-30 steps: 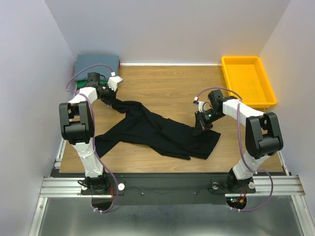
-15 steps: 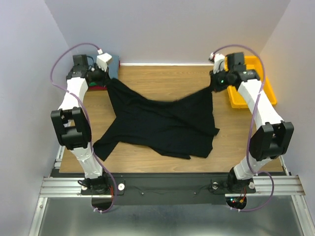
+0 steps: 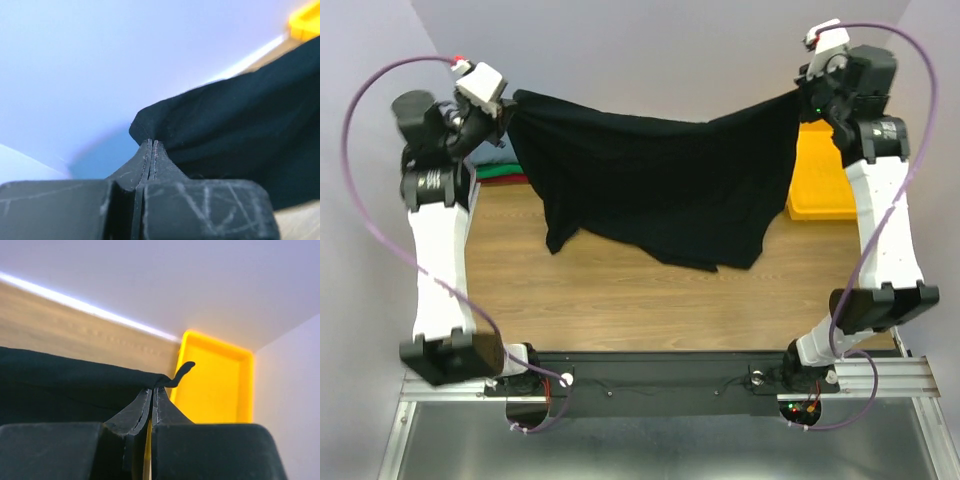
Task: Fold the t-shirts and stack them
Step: Flatten the tshirt out
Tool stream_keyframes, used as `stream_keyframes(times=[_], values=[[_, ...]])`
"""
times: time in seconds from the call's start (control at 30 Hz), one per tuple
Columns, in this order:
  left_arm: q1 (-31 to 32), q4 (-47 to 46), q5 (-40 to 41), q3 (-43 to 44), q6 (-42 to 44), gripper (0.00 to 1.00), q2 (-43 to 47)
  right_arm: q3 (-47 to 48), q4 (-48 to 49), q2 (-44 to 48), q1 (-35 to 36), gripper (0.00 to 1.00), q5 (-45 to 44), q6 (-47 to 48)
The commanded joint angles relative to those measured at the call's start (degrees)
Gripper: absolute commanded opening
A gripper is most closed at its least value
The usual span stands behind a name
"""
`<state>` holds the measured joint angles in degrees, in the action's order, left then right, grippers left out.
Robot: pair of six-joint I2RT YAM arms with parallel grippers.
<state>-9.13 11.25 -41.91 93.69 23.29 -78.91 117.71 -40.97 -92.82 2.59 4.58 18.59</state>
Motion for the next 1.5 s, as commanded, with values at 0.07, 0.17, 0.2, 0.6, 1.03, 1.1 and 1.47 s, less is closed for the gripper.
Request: stream_keyframes(times=[0.07,0.17,0.2,0.6,1.03,1.1,1.47], values=[[-0.28,-14.93,1.21,-5.88,-6.50,0.00,18.07,6.83,7.39,12.48,-0.22,0.01,-4.23,0.92],[-0.37,-18.35,3.06,-7.81,-8.43,0.00,25.37,8.49,7.75,17.74,-0.22,0.00,-6.14,1.10],[-0.37,-18.97,3.50,-8.08,-9.39,0.00,28.43,9.11,7.84,20.19,-0.22,0.01,-6.33,1.27],[-0.37,-19.25,12.11,-5.89,-13.09,0.00,39.10,18.43,11.70,25.41,-0.22,0.00,-8.09,6.89],[-0.37,-21.43,5.97,-26.26,-11.17,0.00,30.23,-10.55,23.04,14.34,-0.13,0.01,4.64,6.02],[-0.28,-23.89,5.44,-32.24,-10.64,0.00,27.17,-16.33,24.70,12.23,0.04,0.01,7.01,5.58],[2.18,-37.96,3.94,-36.51,-3.17,0.00,-4.11,-22.01,36.04,-10.79,2.42,0.01,6.68,7.60]])
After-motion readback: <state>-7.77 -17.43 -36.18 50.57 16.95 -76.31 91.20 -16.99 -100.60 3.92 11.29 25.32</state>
